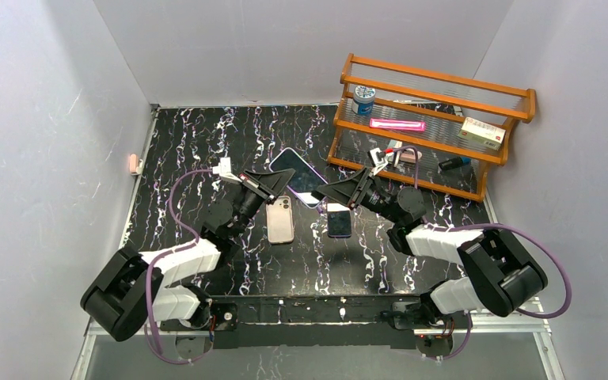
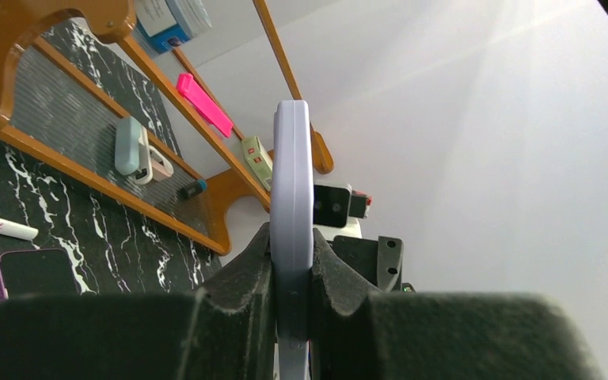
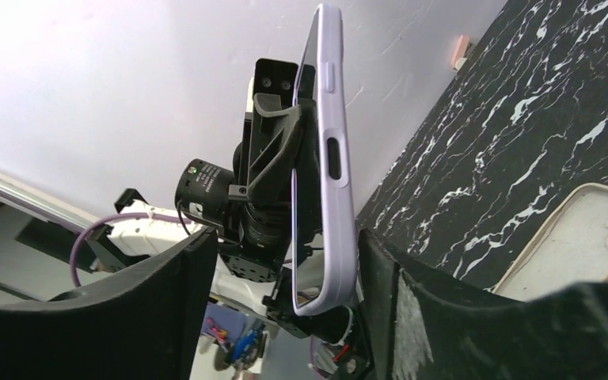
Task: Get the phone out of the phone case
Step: Adjust the phone.
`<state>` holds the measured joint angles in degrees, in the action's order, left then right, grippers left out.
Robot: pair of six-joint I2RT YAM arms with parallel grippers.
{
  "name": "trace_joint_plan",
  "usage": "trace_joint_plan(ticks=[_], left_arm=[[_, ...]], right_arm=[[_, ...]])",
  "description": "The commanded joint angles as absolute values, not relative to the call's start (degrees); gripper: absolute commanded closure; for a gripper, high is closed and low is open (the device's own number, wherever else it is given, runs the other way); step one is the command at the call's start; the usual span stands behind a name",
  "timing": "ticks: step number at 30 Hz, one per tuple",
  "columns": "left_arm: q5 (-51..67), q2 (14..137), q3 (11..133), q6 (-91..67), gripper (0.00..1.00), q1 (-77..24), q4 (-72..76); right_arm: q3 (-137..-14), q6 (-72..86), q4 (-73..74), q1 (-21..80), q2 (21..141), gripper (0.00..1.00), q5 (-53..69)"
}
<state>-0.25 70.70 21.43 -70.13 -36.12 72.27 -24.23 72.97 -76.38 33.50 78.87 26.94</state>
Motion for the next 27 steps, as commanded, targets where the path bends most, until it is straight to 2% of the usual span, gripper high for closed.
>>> trace_joint_plan(ticks=[1,27], left_arm=[[-6.34,66.60,20.37,-72.28,1.00,-35.34,77.34],[-10.51,67.93,19.36,-79.68,1.00,-35.24,80.81]], right_arm=[[-25.85,66.22,-76.55,33.67,76.40,0.25,29.76],[-30.79,58.72,-81.28,37.42,82.91,0.46,32.69]])
